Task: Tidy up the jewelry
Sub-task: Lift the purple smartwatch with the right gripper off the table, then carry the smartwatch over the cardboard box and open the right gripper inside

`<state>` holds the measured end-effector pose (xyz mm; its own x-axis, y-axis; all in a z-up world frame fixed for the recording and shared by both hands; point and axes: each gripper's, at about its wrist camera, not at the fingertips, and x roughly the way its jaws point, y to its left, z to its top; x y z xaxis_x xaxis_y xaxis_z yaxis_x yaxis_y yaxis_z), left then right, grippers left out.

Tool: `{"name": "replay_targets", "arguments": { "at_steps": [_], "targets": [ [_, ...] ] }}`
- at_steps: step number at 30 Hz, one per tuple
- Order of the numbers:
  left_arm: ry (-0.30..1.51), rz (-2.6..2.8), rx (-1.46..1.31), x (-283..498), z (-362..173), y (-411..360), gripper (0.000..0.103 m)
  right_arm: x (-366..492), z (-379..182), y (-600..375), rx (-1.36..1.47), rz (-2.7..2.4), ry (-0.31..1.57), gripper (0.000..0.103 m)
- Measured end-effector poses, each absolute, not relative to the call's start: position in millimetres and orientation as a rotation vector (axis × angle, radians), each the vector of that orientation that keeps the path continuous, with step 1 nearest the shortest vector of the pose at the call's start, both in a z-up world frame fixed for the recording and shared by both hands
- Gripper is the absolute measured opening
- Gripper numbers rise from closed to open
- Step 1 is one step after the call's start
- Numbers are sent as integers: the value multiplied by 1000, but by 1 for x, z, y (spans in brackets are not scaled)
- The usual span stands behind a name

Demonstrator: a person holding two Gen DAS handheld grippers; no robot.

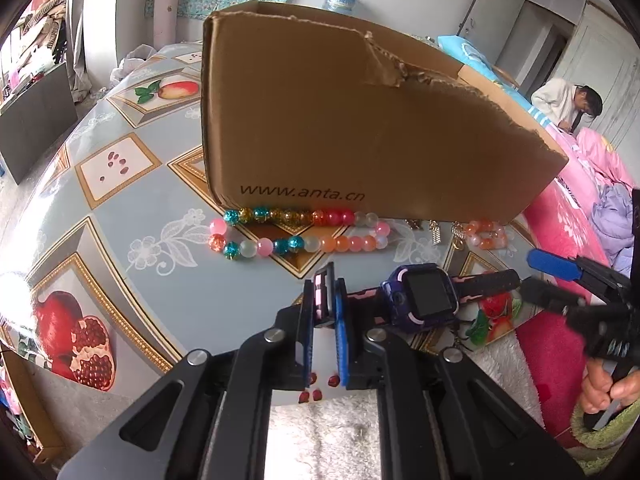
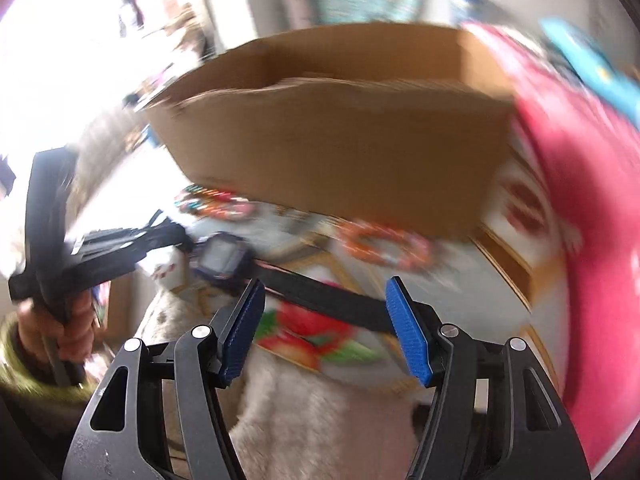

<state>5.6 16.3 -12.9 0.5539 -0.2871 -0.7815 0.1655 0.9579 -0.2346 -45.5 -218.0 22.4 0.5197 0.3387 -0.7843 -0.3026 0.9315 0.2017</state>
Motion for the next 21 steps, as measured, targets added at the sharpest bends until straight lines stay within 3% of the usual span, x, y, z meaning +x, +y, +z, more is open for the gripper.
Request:
{"name": "replay_targets", "arguments": {
  "at_steps": [4,11,17,20,21],
  "targets": [
    [947,-264,-136,6,-13,10,9,-43,4,-234,136,328,1026,61],
    [948,-262,-124,4,-13,15,9,-34,2,-224,230,399,1003,62],
    [958,-272,-106,6,-12,15,9,-22,0,-231,439,454,1029,55],
    [955,-274,-90,6,-12,14,9,-17,-1,-234,508,456,1034,45],
    [953,-274,-84,6,-12,13,9,-16,-2,-234,534,466,1038,37]
  ]
}}
